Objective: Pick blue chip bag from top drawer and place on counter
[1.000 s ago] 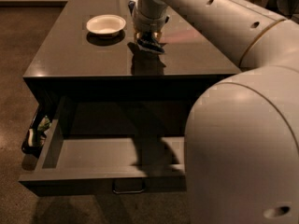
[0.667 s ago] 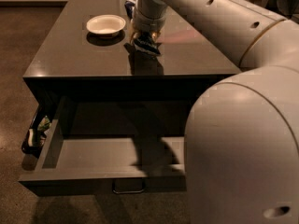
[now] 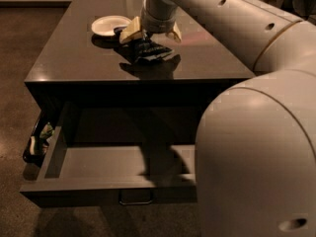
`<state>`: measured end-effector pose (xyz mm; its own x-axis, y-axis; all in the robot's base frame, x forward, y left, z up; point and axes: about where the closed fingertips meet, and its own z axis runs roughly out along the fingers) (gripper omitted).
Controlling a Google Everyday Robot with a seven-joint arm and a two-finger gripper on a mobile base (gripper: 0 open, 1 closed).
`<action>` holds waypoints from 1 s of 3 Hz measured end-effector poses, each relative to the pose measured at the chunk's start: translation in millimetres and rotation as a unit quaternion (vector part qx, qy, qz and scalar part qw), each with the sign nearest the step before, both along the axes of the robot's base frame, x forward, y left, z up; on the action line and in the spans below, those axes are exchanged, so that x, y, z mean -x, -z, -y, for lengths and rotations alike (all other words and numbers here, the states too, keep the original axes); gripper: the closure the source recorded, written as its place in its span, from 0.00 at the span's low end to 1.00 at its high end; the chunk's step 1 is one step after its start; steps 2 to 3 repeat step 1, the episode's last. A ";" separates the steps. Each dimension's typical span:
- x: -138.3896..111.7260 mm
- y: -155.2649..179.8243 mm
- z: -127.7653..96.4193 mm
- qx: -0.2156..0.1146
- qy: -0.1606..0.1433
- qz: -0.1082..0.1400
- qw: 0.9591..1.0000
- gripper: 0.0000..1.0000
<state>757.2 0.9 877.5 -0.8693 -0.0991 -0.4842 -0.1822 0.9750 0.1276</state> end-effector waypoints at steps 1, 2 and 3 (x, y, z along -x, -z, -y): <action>0.0 0.0 0.0 0.000 0.000 0.000 1.000 0.00; 0.0 0.0 0.0 0.000 0.000 0.000 1.000 0.00; 0.0 0.0 0.0 0.000 0.000 0.000 1.000 0.00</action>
Offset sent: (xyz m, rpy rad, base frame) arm 0.0000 0.0000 0.0000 0.0000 0.0000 0.0000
